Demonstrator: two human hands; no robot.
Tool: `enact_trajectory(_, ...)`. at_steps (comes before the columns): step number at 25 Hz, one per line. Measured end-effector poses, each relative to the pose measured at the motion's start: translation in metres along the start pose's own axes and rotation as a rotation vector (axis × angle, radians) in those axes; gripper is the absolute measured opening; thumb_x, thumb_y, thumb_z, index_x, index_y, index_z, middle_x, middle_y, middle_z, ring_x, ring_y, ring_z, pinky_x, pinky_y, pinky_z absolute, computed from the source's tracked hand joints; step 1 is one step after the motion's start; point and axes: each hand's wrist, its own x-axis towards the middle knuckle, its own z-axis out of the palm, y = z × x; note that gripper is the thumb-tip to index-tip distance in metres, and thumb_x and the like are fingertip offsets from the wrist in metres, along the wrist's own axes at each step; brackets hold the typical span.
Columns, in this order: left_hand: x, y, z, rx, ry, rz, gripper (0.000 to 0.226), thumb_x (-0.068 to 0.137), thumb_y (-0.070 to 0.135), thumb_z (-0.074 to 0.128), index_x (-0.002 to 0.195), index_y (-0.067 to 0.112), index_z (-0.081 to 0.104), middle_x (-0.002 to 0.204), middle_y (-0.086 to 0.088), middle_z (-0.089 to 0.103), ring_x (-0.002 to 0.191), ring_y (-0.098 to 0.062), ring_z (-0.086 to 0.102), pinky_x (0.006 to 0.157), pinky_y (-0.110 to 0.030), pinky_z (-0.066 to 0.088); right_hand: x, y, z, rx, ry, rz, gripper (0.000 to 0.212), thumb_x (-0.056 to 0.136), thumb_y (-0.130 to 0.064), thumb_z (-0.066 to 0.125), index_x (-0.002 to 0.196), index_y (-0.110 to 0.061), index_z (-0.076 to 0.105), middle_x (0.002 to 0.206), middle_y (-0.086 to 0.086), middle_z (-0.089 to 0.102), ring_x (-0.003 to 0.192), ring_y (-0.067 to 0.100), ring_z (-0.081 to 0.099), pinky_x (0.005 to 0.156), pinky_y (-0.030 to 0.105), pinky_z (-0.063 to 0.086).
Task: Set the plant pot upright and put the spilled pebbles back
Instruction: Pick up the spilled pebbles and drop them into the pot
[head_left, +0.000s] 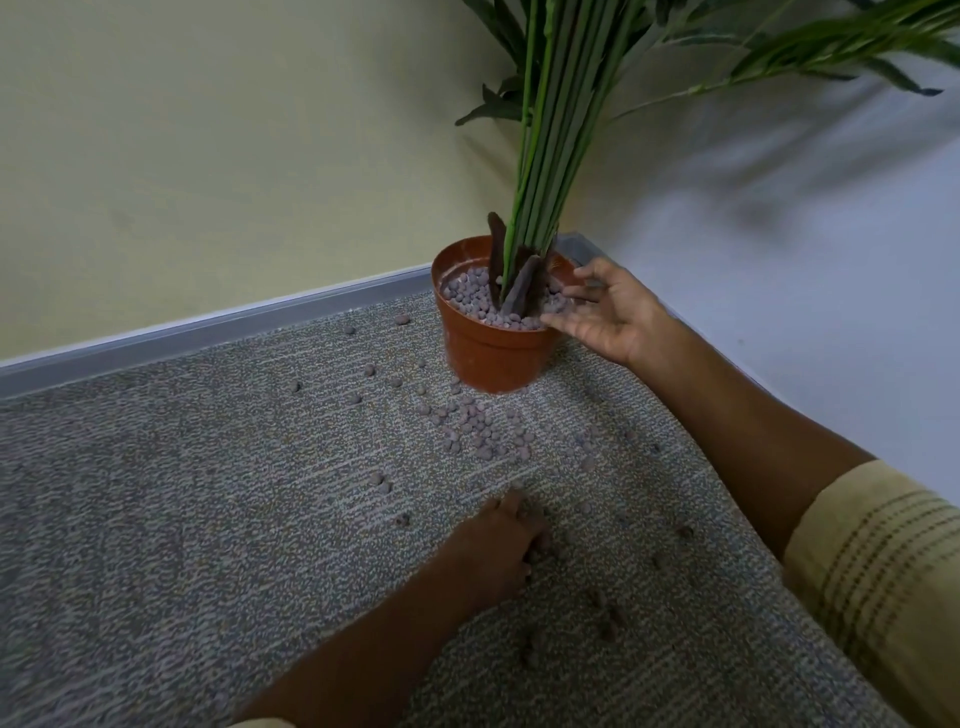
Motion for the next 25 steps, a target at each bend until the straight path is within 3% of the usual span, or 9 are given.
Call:
enact_trajectory(3,-0.002,-0.003,0.003,-0.083,0.038,0.018,0.035,0.084,0.01,0.053,0.118,0.017,0.052,0.135,-0.015,0.041,0.116,-0.033,0.052,0.096,-0.039,0.046,-0.004,0.002,-0.008,-0.03,-0.001,-0.02,0.016,0.084,-0.007,0.057,0.098,0.001,0.054,0.121,0.027,0.05,0.123,0.042,0.048,0.1,0.047,0.048)
enact_trajectory(7,-0.005,-0.003,0.009,-0.124,0.083,0.008,0.038,0.084,0.009,0.052,0.121,0.017,0.052,0.127,-0.014,0.044,0.107,-0.034,0.056,0.092,-0.038,0.048,-0.017,0.022,-0.037,-0.129,0.019,-0.056,0.024,0.088,-0.003,0.053,0.111,0.002,0.057,0.115,0.025,0.061,0.104,0.033,0.064,0.081,0.037,0.057)
enact_trajectory(9,-0.004,-0.005,0.009,-0.151,0.091,-0.024,0.04,0.084,0.01,0.055,0.123,0.019,0.056,0.126,-0.012,0.046,0.103,-0.032,0.059,0.091,-0.032,0.047,-0.027,0.041,-0.056,-0.356,0.051,-0.055,0.023,0.089,-0.003,0.051,0.11,0.002,0.06,0.109,0.023,0.063,0.094,0.028,0.067,0.076,0.034,0.058)
enact_trajectory(13,-0.003,-0.011,0.002,-0.134,0.131,-0.075,0.025,0.081,0.012,0.058,0.104,0.016,0.066,0.115,-0.01,0.057,0.098,-0.027,0.062,0.084,-0.029,0.048,-0.045,0.088,-0.093,-0.9,0.022,-0.019,0.021,0.085,0.002,0.06,0.106,0.007,0.063,0.097,0.026,0.066,0.081,0.03,0.067,0.076,0.041,0.057)
enact_trajectory(15,-0.005,-0.012,-0.002,-0.17,0.16,-0.108,0.023,0.078,0.011,0.06,0.099,0.014,0.069,0.108,-0.01,0.065,0.096,-0.024,0.064,0.08,-0.026,0.047,-0.054,0.11,-0.105,-1.238,-0.081,0.01,0.018,0.078,0.001,0.069,0.096,0.0,0.068,0.087,0.019,0.069,0.068,0.018,0.067,0.067,0.027,0.056)
enact_trajectory(17,-0.006,-0.012,-0.007,-0.403,0.21,-0.201,0.02,0.076,0.006,0.064,0.094,0.01,0.072,0.092,-0.009,0.072,0.081,-0.015,0.068,0.07,-0.021,0.049,-0.057,0.124,-0.109,-1.616,-0.242,-0.056,0.028,0.068,-0.01,0.08,0.094,-0.008,0.069,0.081,0.003,0.064,0.062,0.003,0.057,0.058,0.01,0.045)
enact_trajectory(20,-0.005,-0.013,-0.028,-1.149,0.243,-0.447,0.008,0.084,-0.002,0.061,0.084,0.004,0.066,0.061,-0.009,0.063,0.043,-0.005,0.061,0.042,-0.015,0.049,-0.056,0.132,-0.102,-1.886,-0.361,-0.207,0.049,0.062,-0.02,0.084,0.105,-0.011,0.065,0.092,0.003,0.057,0.08,0.009,0.047,0.066,0.02,0.032)
enact_trajectory(22,-0.001,-0.017,-0.048,-1.473,0.234,-0.545,0.012,0.087,-0.003,0.057,0.08,0.004,0.063,0.062,-0.008,0.06,0.05,-0.009,0.058,0.046,-0.016,0.053,-0.055,0.134,-0.098,-1.913,-0.376,-0.228,0.05,0.062,-0.02,0.083,0.107,-0.013,0.064,0.099,0.005,0.057,0.083,0.012,0.048,0.068,0.022,0.035)
enact_trajectory(25,0.001,-0.027,-0.07,-1.634,0.215,-0.577,0.019,0.088,-0.002,0.048,0.076,0.006,0.06,0.066,-0.006,0.059,0.048,-0.007,0.051,0.046,-0.016,0.051,-0.057,0.136,-0.094,-1.911,-0.433,-0.217,0.043,0.065,-0.014,0.081,0.106,-0.013,0.067,0.1,0.005,0.055,0.088,0.02,0.057,0.075,0.027,0.046)
